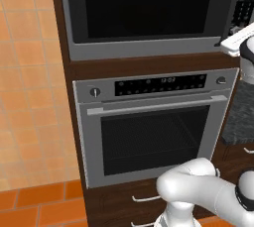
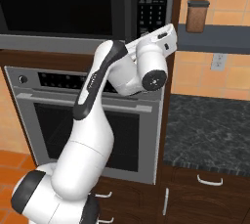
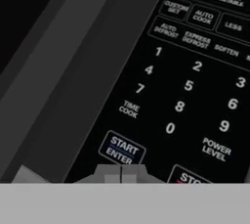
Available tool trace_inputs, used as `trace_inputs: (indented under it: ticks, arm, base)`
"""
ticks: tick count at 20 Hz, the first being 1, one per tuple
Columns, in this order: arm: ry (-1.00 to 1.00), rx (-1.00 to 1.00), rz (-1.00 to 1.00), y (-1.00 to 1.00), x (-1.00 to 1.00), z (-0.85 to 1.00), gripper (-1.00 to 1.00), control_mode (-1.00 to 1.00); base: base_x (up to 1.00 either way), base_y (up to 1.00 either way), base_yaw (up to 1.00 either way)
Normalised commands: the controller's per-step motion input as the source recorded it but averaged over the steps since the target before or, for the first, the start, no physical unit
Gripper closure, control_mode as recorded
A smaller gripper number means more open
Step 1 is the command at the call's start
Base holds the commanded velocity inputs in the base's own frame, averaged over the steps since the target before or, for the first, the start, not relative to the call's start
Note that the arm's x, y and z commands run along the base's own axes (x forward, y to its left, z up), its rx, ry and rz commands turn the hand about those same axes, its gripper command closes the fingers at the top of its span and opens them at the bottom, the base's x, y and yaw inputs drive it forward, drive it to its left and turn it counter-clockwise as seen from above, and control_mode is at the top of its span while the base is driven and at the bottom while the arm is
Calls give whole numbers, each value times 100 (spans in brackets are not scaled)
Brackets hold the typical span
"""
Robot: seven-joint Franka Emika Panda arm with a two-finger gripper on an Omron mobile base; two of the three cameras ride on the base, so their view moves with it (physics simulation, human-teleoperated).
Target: Open the microwave, place the bowl with waffle inside the microwave, then close the microwave door and turn it on.
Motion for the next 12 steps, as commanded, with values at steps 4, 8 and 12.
trace_inputs:
  ticks: [4, 8, 12]
  arm:
    - [-1, -17, -1, 13, 66, 8, 100, -100]
    - [1, -39, 0, 50, 74, 35, 100, -100]
    - [0, -35, 0, 72, 92, 37, 100, -100]
  base:
    - [0, 0, 0]
    - [0, 0, 0]
    - [0, 0, 0]
